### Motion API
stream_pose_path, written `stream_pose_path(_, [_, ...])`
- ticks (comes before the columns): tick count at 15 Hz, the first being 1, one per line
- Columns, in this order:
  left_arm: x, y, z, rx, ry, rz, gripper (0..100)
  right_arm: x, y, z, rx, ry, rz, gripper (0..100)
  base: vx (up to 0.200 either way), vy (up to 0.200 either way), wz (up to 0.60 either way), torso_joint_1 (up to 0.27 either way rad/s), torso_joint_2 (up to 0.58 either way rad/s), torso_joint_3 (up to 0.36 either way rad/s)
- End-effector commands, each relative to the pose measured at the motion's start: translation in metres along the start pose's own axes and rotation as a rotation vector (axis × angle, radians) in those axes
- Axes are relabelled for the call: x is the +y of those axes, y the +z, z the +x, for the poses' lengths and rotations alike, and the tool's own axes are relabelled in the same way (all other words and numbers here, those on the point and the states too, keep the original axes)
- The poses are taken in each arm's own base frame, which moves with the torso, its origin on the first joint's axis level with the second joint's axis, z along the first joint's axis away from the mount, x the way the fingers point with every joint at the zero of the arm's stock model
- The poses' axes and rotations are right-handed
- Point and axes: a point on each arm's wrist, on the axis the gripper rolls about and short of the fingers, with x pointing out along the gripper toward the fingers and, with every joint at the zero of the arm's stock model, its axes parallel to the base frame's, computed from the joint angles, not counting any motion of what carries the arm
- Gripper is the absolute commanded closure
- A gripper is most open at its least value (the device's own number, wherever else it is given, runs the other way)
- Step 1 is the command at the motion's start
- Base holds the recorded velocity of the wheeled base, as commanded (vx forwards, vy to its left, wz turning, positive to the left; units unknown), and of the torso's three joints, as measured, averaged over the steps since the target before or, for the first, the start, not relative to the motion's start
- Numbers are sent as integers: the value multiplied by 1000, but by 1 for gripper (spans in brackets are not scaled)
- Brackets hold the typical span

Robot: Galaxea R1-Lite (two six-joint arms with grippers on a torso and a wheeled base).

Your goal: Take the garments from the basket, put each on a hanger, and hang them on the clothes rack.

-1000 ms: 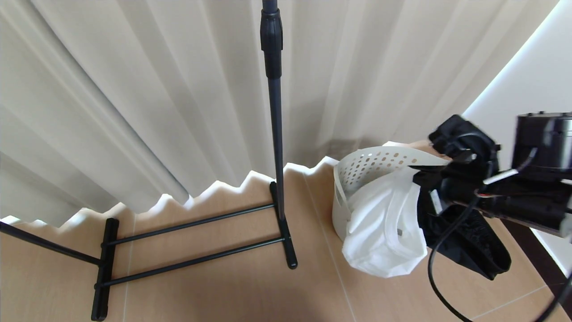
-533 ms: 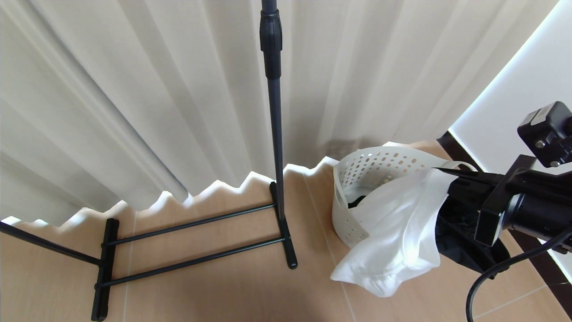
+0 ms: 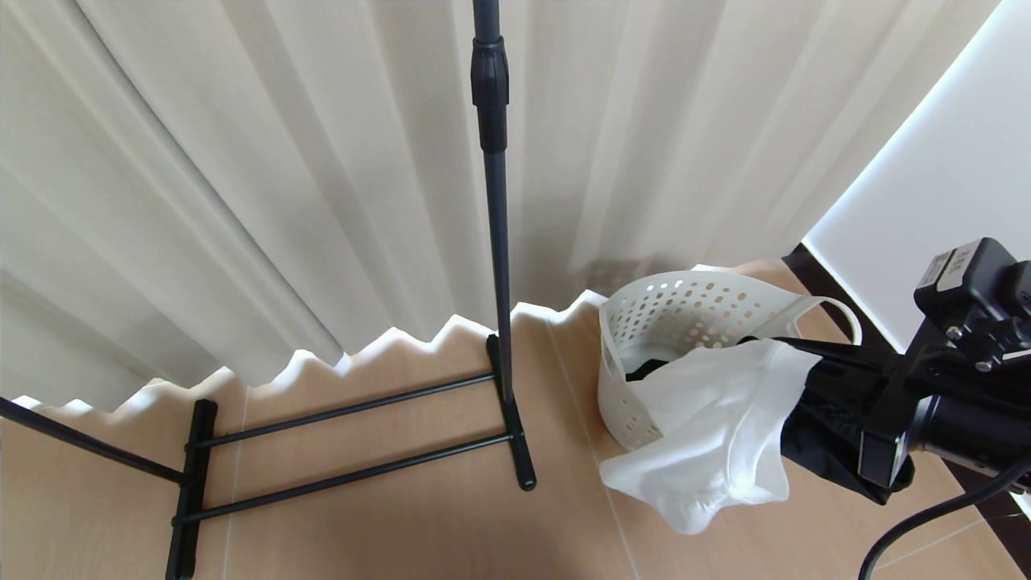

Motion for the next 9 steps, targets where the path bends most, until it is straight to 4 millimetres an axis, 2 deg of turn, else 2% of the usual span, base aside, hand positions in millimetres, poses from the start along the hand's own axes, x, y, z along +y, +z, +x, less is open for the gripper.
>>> stream_pose_path(1, [0,0,0,0,1,2,0,5,-2,1,5,24,-4,100,0,0,0,2,2,173])
stream_pose_path(9, [0,0,0,0,1,0,0,6,-2,3,10,28,-6,100,0,0,0,1,2,202])
